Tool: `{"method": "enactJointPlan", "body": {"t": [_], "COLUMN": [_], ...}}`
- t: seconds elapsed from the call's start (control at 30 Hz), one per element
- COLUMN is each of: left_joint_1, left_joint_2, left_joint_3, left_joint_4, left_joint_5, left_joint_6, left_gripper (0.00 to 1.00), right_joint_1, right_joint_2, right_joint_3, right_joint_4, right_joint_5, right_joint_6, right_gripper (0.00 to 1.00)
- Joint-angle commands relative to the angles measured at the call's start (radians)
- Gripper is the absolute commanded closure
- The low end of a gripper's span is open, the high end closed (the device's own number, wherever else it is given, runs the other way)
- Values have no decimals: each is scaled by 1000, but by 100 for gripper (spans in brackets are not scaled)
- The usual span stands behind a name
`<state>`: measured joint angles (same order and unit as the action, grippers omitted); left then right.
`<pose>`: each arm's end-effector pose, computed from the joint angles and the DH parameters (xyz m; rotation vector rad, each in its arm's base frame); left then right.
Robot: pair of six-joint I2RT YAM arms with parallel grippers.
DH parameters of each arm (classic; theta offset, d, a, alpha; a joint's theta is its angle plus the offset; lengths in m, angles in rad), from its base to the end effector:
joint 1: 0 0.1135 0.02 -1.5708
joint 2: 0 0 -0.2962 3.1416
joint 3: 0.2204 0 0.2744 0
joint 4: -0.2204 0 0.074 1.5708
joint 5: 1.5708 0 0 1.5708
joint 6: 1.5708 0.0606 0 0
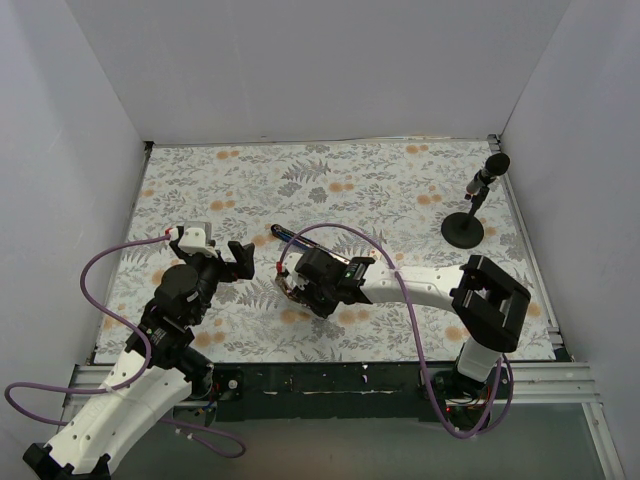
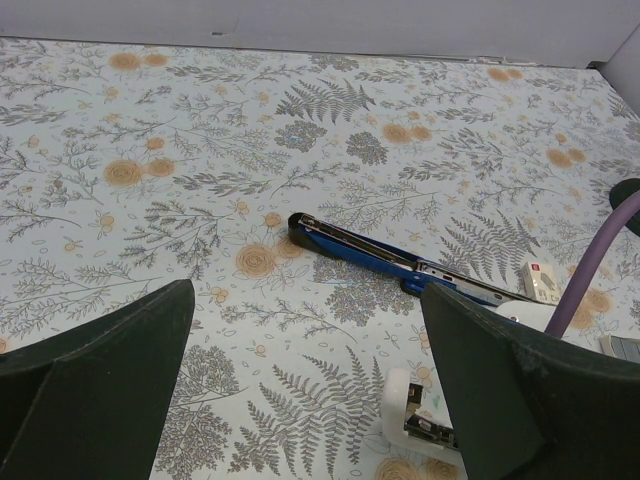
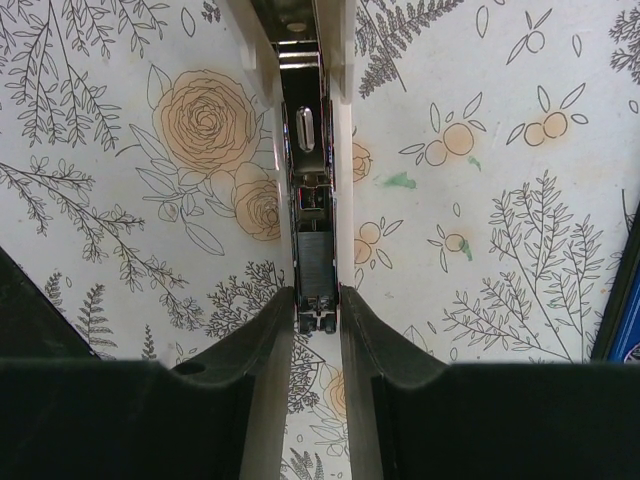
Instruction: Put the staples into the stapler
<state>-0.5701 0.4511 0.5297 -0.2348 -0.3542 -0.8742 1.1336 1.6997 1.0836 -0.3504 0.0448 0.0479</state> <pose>0.1333 -0.0605 0.3031 -0.5319 1.6964 -0.7570 0.1666 0.3501 0.1908 -1.3207 2.2242 0.4009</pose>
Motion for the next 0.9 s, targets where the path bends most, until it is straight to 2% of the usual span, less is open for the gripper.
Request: {"method": "enactJointPlan", "body": {"t": [0.0,0.13,0.27,0.43,0.57,0.73,0.87], "left_joint_1": [9,9,9,9,10,10,10], "left_joint_2": [0,4,21,70,138,199,247], "left_joint_3": [-10,-13,-13,-4,13,16,12], "left_joint_4": [5,5,5,3,6,22,22], "left_joint_5": [9,15,34,96,178,239,258], "left_joint_6": [14,12,7,-26,-86,-135,-181], "left_gripper": [2,2,2,2,2,2,2], "right_joint_1": [5,5,5,5,5,5,5], "right_joint_2": [-17,-83,-217,-360,-419,-433,-411], "right_joint_3": [21,-22,-146,-378,-531,-744,-844], "right_joint_4": [-1,54,222,474,649,1020,1226], "right_joint_5": [-8,-5,7,-23,-74,-60,-74], "right_joint_6": [-10,-8,-29,-109,-105,-63,-86], "right_gripper": [65,55,48,45,47,49,46]}}
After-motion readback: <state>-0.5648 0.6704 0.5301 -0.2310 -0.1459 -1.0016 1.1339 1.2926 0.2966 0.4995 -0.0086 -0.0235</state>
